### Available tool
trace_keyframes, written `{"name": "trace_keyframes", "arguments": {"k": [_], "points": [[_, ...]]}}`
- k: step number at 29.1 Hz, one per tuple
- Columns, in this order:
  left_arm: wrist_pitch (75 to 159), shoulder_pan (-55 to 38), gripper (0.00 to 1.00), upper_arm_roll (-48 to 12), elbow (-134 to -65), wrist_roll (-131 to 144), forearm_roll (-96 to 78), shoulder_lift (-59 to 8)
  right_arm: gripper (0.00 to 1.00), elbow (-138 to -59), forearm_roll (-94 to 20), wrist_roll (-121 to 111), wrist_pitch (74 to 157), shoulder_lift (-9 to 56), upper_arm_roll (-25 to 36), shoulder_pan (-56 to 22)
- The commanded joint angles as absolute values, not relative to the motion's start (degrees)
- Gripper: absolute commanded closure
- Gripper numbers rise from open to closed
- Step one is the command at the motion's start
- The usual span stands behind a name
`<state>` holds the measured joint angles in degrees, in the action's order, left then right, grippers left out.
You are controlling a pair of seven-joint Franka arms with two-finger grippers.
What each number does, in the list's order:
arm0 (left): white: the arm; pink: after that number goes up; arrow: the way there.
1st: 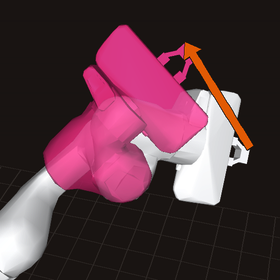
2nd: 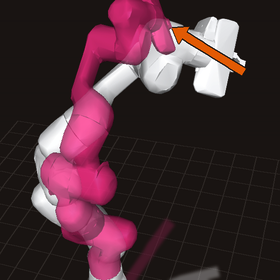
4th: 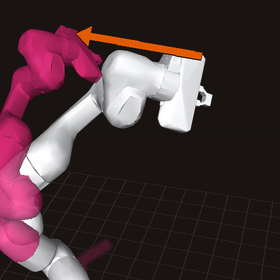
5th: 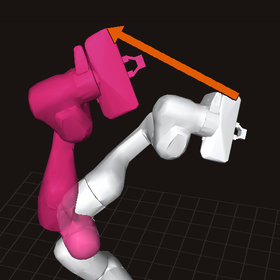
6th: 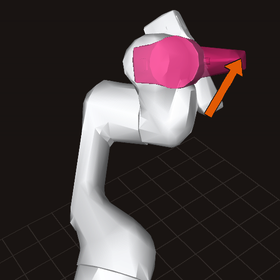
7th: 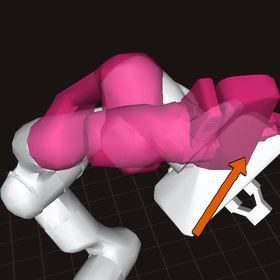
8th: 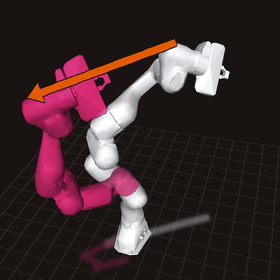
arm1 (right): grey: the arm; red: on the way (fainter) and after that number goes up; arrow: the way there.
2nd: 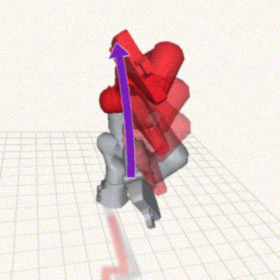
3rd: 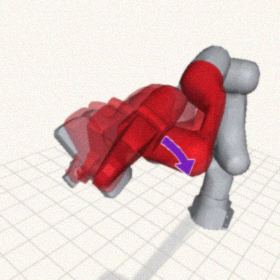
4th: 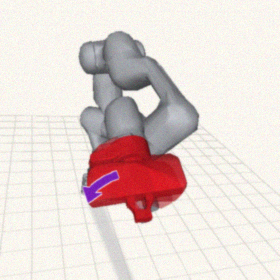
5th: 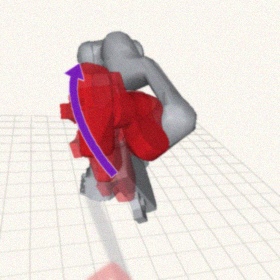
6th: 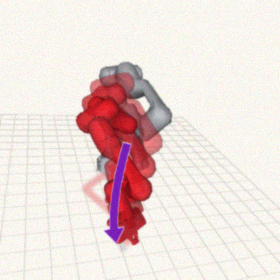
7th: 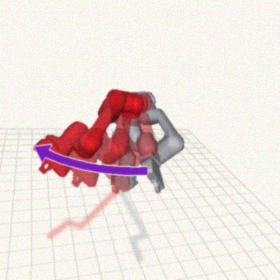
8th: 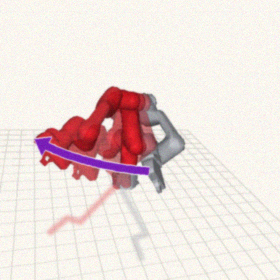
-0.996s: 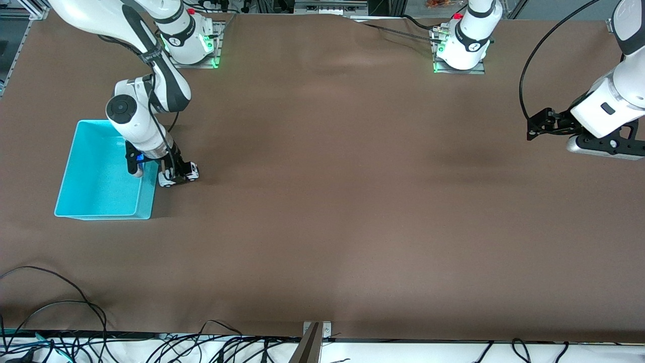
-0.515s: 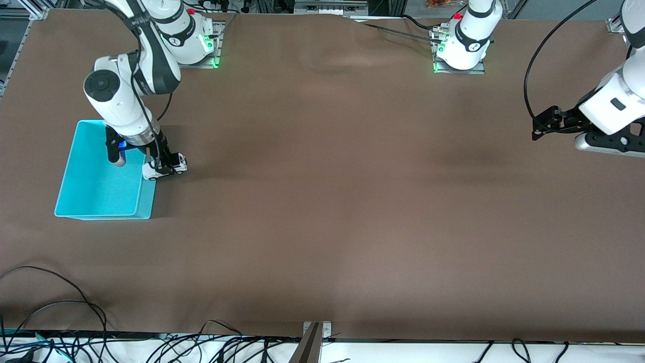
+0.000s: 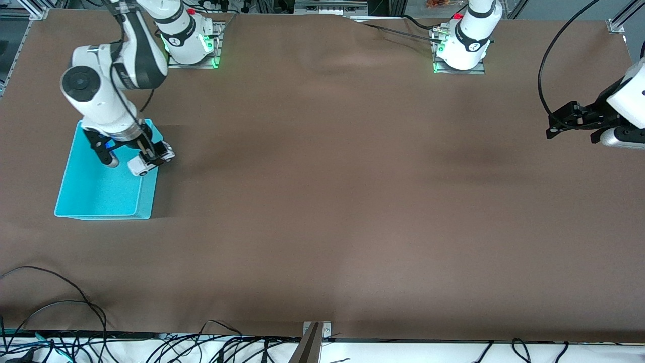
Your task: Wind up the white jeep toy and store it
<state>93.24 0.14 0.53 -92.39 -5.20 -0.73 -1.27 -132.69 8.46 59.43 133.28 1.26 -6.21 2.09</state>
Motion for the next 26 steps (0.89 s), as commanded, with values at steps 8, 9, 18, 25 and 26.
{"name": "trace_keyframes", "arguments": {"k": [8,9,18,25,26], "points": [[90.53,0.53,0.00,0.18,-89.82,-4.75,-2.20,-2.46,1.00,-132.10,7.82,26.92,131.22,1.32,6.40,3.87],[90.44,0.53,0.00,0.18,-89.74,-4.75,-2.28,-2.46,1.00,-132.10,7.82,24.37,131.22,1.41,7.55,3.87],[90.09,0.09,0.00,-0.26,-89.30,-3.69,-2.11,-2.20,1.00,-132.10,8.09,8.45,133.41,5.97,14.94,4.39],[90.00,0.09,0.00,-0.09,-88.07,-3.69,-2.11,-2.29,1.00,-132.71,7.82,7.91,137.72,11.16,14.94,4.83],[89.74,0.09,0.00,0.00,-87.89,-3.69,-2.11,-2.29,1.00,-132.80,7.74,8.00,137.90,11.51,14.94,4.83]]}}
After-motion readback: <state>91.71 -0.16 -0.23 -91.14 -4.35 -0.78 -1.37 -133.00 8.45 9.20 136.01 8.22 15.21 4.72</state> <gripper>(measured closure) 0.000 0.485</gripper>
